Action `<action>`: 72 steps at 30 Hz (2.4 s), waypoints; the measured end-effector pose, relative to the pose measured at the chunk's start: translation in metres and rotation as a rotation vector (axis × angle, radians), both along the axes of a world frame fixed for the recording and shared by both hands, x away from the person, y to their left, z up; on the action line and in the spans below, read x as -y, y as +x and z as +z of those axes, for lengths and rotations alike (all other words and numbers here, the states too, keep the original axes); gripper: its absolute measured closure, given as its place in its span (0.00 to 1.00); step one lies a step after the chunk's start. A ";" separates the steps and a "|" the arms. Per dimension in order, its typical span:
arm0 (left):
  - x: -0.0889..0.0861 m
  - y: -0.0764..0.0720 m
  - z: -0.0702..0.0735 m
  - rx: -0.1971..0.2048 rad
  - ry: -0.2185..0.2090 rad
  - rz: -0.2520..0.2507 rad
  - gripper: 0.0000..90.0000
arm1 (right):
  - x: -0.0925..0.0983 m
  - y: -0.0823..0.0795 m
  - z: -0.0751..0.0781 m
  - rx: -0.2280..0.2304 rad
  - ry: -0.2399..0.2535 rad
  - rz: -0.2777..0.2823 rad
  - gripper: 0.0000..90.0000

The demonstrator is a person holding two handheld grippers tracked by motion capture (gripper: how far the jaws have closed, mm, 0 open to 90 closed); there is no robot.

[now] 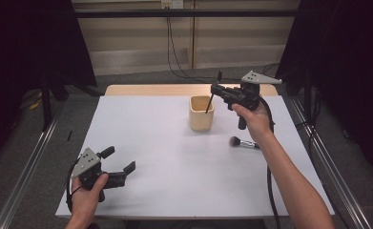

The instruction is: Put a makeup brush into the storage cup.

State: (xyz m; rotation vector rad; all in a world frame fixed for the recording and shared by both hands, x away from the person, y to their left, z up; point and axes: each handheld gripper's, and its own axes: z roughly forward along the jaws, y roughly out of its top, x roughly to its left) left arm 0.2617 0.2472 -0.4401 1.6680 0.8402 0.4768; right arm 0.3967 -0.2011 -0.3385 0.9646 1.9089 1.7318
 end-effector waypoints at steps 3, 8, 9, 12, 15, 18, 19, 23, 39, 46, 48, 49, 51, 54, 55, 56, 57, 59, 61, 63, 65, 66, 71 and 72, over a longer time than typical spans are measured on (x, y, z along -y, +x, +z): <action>0.000 0.000 0.000 0.002 0.002 -0.011 0.03 | -0.002 0.006 0.005 0.004 -0.007 -0.013 0.96; 0.001 0.000 0.000 0.003 0.003 -0.015 0.03 | -0.006 0.017 0.010 0.011 -0.014 -0.035 0.96; 0.001 0.000 0.000 0.000 -0.006 -0.014 0.03 | -0.006 0.020 0.010 0.010 -0.014 -0.038 0.96; 0.001 0.000 0.000 0.003 -0.002 -0.018 0.03 | -0.008 0.024 0.008 0.010 -0.026 -0.051 0.96; 0.001 0.000 0.000 0.005 0.006 -0.021 0.03 | -0.009 0.028 0.001 0.000 -0.031 -0.055 0.96; 0.001 0.000 0.000 0.002 -0.007 -0.020 0.03 | -0.012 0.032 -0.002 -0.003 -0.035 -0.063 0.96; 0.001 0.000 0.000 0.003 -0.007 -0.019 0.03 | -0.012 0.033 -0.003 -0.001 -0.038 -0.064 0.96; 0.001 0.000 0.000 0.006 -0.016 -0.010 0.02 | -0.015 0.036 -0.008 -0.009 -0.061 -0.066 0.96; 0.003 0.000 0.000 0.006 -0.002 -0.027 0.02 | -0.017 0.044 -0.025 -0.063 -0.091 -0.063 0.95; 0.001 0.001 0.000 0.006 0.008 -0.021 0.02 | -0.018 0.045 -0.030 -0.082 -0.105 -0.055 0.95; 0.001 0.001 -0.001 0.000 0.011 -0.016 0.02 | -0.019 0.045 -0.033 -0.083 -0.105 -0.054 0.95; 0.001 0.001 -0.001 -0.002 0.011 -0.014 0.02 | -0.020 0.044 -0.035 -0.086 -0.105 -0.054 0.95; 0.001 0.002 -0.001 -0.006 0.010 -0.015 0.02 | -0.020 0.044 -0.038 -0.091 -0.104 -0.052 0.95; 0.001 0.002 -0.001 -0.006 0.009 -0.014 0.02 | -0.020 0.044 -0.042 -0.097 -0.107 -0.049 0.95; 0.001 0.002 -0.001 -0.005 0.007 -0.014 0.02 | -0.020 0.044 -0.043 -0.100 -0.106 -0.050 0.95; 0.001 0.002 -0.001 -0.005 0.009 -0.014 0.02 | -0.020 0.044 -0.044 -0.102 -0.105 -0.050 0.95; 0.001 0.002 -0.001 -0.004 0.011 -0.013 0.02 | -0.020 0.044 -0.044 -0.103 -0.108 -0.051 0.95; 0.001 0.002 -0.001 -0.005 0.011 -0.013 0.02 | -0.019 0.045 -0.046 -0.108 -0.108 -0.053 0.95; 0.001 0.002 -0.001 -0.004 0.013 -0.013 0.02 | -0.018 0.045 -0.047 -0.111 -0.108 -0.055 0.95; 0.001 0.002 -0.001 -0.005 0.011 -0.014 0.02 | -0.019 0.045 -0.047 -0.115 -0.106 -0.054 0.95; 0.000 0.001 -0.001 -0.001 0.013 -0.014 0.02 | -0.019 0.045 -0.049 -0.124 -0.107 -0.053 0.95; 0.000 0.001 -0.001 -0.001 0.014 -0.014 0.02 | -0.020 0.046 -0.050 -0.127 -0.106 -0.053 0.95; -0.002 0.002 -0.001 0.003 0.012 -0.008 0.02 | -0.020 0.046 -0.057 -0.146 -0.107 -0.054 0.95; -0.002 0.002 -0.001 0.002 0.012 -0.006 0.02 | -0.020 0.046 -0.058 -0.148 -0.107 -0.054 0.95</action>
